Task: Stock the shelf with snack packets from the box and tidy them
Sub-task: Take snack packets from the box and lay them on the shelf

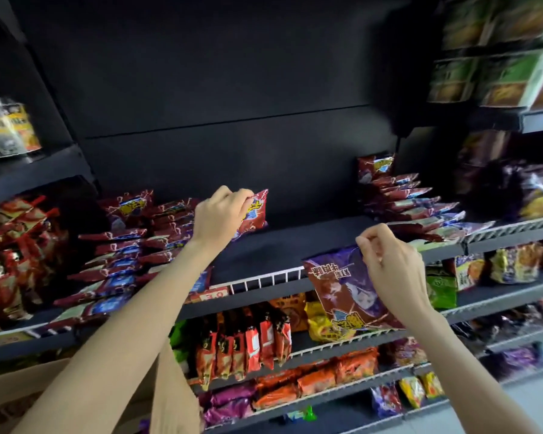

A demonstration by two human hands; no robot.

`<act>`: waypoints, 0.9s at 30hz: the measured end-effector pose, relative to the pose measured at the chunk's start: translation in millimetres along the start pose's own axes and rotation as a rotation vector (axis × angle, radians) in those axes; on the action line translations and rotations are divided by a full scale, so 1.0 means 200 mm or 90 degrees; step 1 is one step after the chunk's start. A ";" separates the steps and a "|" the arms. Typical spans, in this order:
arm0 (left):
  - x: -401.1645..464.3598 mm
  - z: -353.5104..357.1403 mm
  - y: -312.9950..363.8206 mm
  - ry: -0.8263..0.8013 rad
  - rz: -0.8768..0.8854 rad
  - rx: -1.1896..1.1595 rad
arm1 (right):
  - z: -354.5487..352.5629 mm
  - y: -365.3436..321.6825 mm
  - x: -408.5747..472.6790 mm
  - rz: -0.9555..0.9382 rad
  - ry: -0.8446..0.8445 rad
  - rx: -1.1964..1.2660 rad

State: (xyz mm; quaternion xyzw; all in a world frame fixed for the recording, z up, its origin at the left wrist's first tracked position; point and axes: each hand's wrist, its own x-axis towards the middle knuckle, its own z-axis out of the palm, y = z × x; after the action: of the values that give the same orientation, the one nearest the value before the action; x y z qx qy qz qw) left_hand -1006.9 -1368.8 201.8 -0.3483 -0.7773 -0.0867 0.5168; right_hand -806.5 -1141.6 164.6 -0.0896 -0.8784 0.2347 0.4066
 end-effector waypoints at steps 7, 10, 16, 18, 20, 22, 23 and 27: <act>-0.30 0.08 0.08 -0.160 0.152 -0.064 | 0.02 -0.02 -0.01 0.065 -0.015 0.117; -0.38 0.02 0.08 -0.173 0.174 -0.084 | 0.03 -0.04 -0.01 0.094 -0.020 0.155; -0.53 -0.11 0.11 -0.319 0.093 -0.131 | 0.09 -0.09 0.00 0.197 0.008 0.312; -0.54 -0.13 0.13 -0.395 0.056 -0.124 | 0.11 -0.12 0.02 0.284 0.023 0.422; -0.53 -0.16 0.15 -0.449 -0.048 -0.165 | 0.14 -0.14 0.04 0.393 0.031 0.563; -0.50 -0.26 0.19 -0.416 -0.282 -0.383 | 0.17 -0.18 0.05 0.484 0.038 0.686; -0.48 -0.31 0.22 -0.380 -0.442 -0.552 | 0.19 -0.21 0.06 0.517 0.043 0.732; -0.43 -0.40 0.26 -0.178 -0.844 -1.072 | 0.30 -0.32 0.07 0.600 0.059 0.830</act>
State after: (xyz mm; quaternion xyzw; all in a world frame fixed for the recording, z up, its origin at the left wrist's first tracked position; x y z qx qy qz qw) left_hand -895.0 -1408.5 152.4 -0.1084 -0.5536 -0.8151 -0.1319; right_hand -859.2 -1213.0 171.0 -0.2050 -0.4167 0.8430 0.2715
